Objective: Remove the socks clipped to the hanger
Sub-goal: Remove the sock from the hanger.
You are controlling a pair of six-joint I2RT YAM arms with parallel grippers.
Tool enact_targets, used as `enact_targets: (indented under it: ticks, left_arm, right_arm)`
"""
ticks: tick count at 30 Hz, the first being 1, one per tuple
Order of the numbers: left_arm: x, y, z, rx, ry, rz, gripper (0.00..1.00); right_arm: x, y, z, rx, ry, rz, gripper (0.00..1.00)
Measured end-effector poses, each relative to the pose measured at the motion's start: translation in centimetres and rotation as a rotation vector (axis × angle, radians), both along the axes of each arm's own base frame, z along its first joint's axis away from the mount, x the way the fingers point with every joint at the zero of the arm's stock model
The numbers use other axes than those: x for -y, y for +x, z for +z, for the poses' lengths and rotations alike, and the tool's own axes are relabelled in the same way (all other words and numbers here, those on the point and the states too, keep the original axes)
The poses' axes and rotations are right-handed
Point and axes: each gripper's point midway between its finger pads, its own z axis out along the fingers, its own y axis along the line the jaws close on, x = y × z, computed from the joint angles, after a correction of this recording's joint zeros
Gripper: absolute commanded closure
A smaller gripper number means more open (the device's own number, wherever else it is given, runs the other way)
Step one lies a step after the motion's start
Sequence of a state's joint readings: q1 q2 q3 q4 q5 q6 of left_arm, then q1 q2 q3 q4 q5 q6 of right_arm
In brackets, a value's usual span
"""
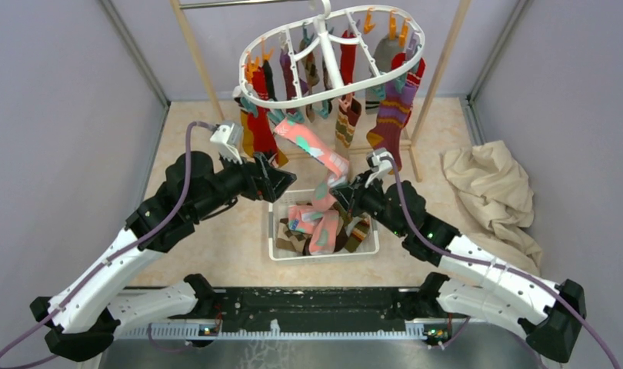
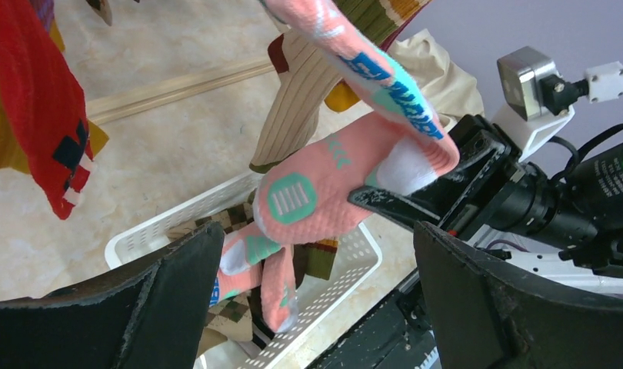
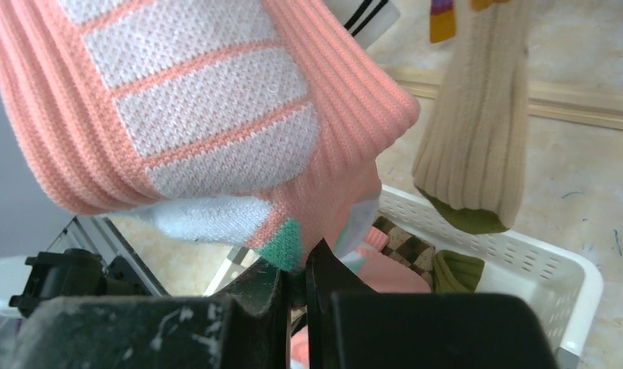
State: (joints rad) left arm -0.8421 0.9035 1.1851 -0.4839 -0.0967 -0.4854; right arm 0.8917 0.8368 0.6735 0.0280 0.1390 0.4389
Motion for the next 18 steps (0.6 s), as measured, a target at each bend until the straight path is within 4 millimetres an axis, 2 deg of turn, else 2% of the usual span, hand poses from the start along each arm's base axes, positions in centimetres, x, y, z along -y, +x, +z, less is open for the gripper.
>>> enact_targets:
  ticks: [10,18]
  left_arm:
    - [-0.2,0.0,-0.4,-0.011,0.014,0.006,0.01]
    - [-0.3,0.2,-0.5,-0.022,0.008,0.026,0.04]
  right_arm:
    - [4.0,2.0,1.1,-0.027,0.067,-0.076,1.00]
    - [4.7,2.9,0.8,-0.073,0.103,-0.062,1.00]
